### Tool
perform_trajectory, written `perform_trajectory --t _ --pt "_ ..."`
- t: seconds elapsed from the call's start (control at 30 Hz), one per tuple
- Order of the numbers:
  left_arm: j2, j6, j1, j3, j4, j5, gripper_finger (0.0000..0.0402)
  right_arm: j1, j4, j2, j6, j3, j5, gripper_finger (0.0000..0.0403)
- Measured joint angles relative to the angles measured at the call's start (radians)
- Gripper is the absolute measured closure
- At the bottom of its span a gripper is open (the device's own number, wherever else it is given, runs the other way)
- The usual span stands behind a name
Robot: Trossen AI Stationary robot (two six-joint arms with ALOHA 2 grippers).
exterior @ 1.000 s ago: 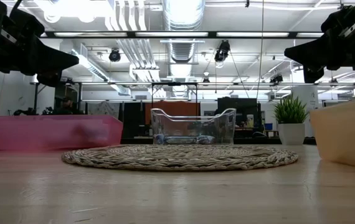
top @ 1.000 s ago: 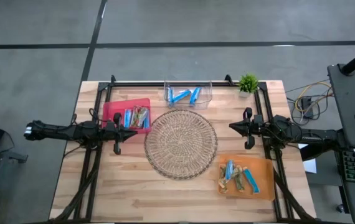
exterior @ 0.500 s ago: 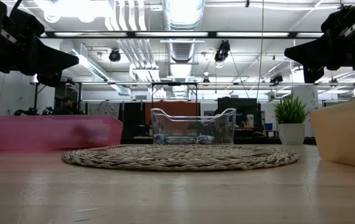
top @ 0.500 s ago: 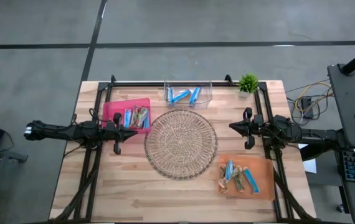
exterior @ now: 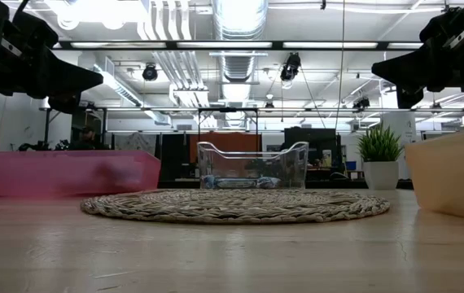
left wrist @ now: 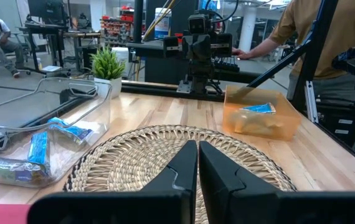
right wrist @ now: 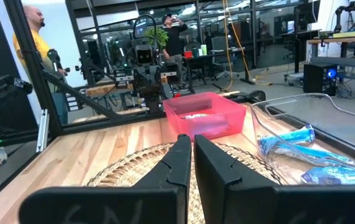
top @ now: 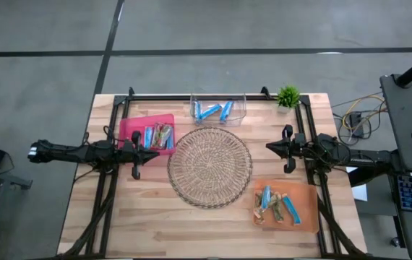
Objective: Pick and place Granola Bars by type
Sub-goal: Return to Home Position
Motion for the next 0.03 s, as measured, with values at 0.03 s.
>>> perform_trajectory --t 0.03 --pt "0.0 0.0 0.0 0.0 0.0 0.0 0.0401 0.0 0.0 0.0 0.0 0.0 0.0 0.039"
